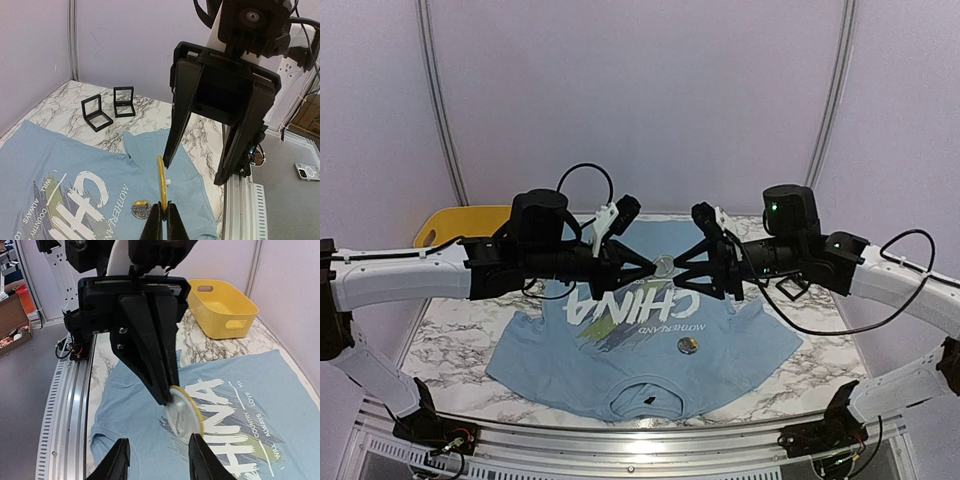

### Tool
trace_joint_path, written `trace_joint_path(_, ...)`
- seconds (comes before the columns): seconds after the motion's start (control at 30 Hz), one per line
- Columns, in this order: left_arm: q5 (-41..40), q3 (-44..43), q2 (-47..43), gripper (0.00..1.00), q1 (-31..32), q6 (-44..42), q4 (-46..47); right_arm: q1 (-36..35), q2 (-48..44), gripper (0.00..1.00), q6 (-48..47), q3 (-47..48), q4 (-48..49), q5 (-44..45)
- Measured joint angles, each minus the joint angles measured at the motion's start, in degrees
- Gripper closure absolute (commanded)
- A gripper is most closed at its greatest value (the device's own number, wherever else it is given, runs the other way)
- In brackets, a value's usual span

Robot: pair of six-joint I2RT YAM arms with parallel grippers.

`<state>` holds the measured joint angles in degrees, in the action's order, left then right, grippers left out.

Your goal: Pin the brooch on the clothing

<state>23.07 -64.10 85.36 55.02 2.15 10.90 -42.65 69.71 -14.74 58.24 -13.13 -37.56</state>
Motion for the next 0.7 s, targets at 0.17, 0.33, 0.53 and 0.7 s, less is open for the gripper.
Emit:
trace_joint_path(0.17,0.76,0.00,0.00,1.00,-0.13,-0.02,-0.02,1.95,-2.12,0.61,0.02,0.00,-0.63,-0.04)
trace_joint_path(0.33,1.92,0.00,0.00,1.00,-0.13,-0.13,-0.04,2.14,-1.75,0.71,0.98,0.02,0.33,-0.04)
trace_joint_path(0.53,2.36,0.00,0.00,1.00,-0.13,-0.50,-0.28,2.12,2.49,1.00,2.34,0.79,0.72,-1.40)
trace_joint_path(0.7,2.47,0.00,0.00,1.00,-0.44,-1.11,-0.92,2.12,3.15,1.00,3.19,0.87,1.07,-3.08)
